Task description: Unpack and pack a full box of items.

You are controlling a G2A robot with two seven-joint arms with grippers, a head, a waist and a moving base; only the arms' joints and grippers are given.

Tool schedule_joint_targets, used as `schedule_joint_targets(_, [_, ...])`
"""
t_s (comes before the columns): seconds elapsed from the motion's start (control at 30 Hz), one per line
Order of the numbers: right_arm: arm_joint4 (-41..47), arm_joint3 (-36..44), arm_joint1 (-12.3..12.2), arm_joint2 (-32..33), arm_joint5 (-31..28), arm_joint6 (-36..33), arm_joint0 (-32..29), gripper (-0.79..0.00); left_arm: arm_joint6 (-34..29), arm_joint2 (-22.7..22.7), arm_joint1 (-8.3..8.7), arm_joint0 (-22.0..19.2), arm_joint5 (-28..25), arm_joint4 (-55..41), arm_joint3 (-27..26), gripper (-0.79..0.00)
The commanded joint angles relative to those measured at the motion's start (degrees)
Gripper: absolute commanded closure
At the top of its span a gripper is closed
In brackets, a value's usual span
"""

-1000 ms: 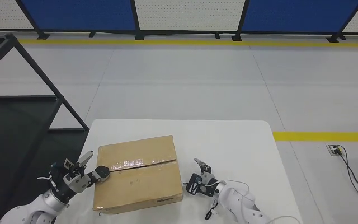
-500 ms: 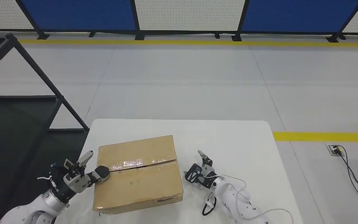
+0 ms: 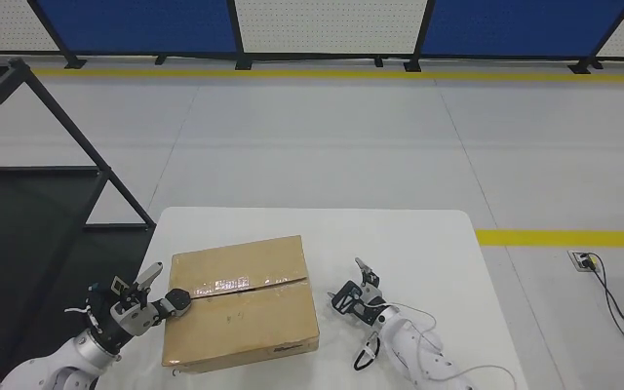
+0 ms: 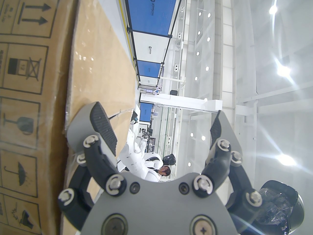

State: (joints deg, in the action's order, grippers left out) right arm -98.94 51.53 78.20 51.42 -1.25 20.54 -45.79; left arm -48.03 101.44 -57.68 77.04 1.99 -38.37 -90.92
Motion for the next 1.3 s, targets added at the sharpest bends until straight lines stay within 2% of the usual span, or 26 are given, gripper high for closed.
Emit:
schedule_joint_targets(0.0, [-0.30, 1.30, -0.49, 1.15, 0.41, 1.27, -1.45, -0.785, 0.00, 0.00, 0.00, 0.00, 0.00, 0.00, 0.00, -0.785])
schedule_joint_targets(0.37, [-3.08, 9.89, -2.64, 6.82, 4.23, 2.58, -9.31, -0.785, 0.00, 0.00, 0.00, 0.00, 0.00, 0.00, 0.00, -0.785])
schedule_joint_targets(0.63, [-4.27, 13.05, -2.81, 8.39, 7.75, 0.57, -12.12, -0.785, 0.00, 0.00, 0.00, 0.00, 0.00, 0.00, 0.00, -0.785])
schedule_joint_targets(0.9, [-3.91, 11.80, -1.88, 6.87, 7.67, -2.07, -11.62, -0.785, 0.00, 0.00, 0.00, 0.00, 0.00, 0.00, 0.00, -0.785])
schedule_joint_targets(1.03, [0.08, 9.78, -0.88, 5.92, 7.02, -1.62, -10.44, -0.785, 0.00, 0.00, 0.00, 0.00, 0.00, 0.00, 0.00, -0.785])
schedule_joint_targets(1.1, [1.95, 8.60, -0.31, 5.44, 7.72, -0.84, -9.95, -0.785, 0.00, 0.00, 0.00, 0.00, 0.00, 0.00, 0.00, -0.785])
schedule_joint_targets(1.27, [3.89, 6.87, 1.05, 4.35, 14.24, 1.28, -9.80, -0.785, 0.00, 0.00, 0.00, 0.00, 0.00, 0.00, 0.00, -0.785])
